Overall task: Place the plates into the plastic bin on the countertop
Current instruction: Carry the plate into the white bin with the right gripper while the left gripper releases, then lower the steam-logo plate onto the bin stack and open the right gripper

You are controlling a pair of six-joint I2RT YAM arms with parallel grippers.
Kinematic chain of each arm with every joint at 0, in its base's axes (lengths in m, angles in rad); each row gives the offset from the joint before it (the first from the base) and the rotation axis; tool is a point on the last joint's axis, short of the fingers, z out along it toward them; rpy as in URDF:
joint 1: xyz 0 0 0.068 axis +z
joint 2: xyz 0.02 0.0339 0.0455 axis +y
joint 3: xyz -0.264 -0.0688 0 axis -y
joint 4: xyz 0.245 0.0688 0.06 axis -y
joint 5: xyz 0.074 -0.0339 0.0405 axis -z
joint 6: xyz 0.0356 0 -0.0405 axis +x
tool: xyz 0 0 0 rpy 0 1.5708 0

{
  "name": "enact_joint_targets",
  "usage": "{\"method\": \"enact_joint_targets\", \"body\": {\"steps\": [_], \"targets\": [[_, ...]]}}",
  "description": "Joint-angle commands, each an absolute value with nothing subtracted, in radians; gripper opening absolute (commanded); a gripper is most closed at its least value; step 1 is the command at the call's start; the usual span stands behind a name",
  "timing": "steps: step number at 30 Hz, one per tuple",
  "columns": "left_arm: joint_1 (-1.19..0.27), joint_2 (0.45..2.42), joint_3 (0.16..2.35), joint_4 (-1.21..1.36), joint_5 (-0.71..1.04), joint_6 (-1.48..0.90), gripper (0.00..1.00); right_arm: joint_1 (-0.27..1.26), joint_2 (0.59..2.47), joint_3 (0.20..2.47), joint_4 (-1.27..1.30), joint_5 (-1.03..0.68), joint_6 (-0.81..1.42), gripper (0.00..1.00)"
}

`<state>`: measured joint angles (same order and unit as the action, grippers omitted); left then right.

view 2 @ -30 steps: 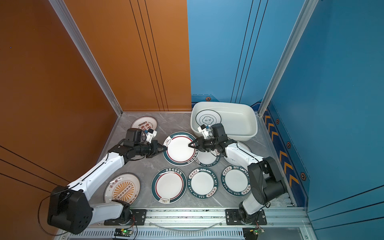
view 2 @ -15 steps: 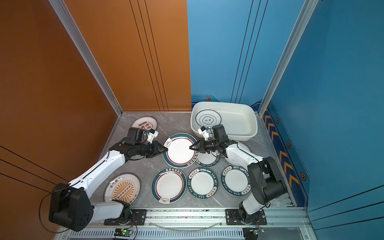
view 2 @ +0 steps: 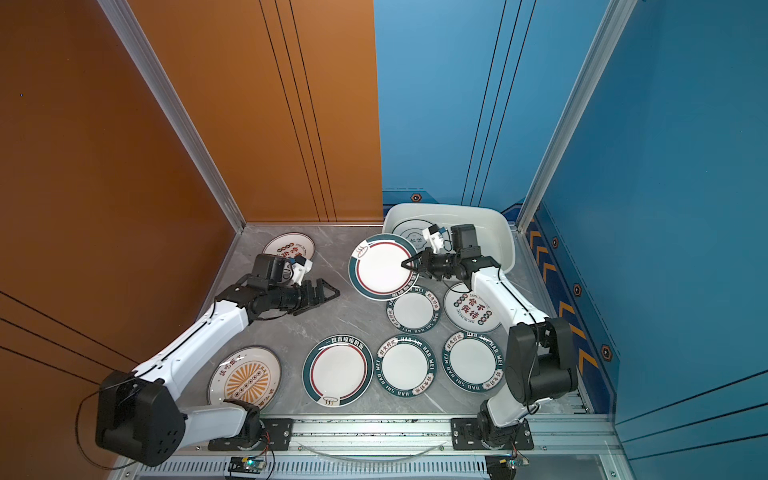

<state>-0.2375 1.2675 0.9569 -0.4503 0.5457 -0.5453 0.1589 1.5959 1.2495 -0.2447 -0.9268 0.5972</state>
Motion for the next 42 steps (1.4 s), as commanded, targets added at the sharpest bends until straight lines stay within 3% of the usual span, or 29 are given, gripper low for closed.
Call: {"method": "enact_joint_targets", "body": {"steps": [1,12,27,42], "targets": [[-0.177,1.237,0.928,-0.485,0.471,-0.55,0.98,0.106,1.636,1.344,-0.277,-0.839,0.644,0.0],[-0.013,1.183,0.859,-0.496,0.369,-0.567,0.98,-0.023,1.886,1.641,-0.332,-0.59,0.752,0.0],[0.101,1.154,0.801,-0.471,0.481,-0.564,0.99,-0.028,2.22,1.939,-0.467,-0.473,0.751,0.0],[0.153,1.157,0.76,-0.471,0.508,-0.538,0.98,0.01,2.346,2.051,-0.574,-0.405,0.723,0.0]]}}
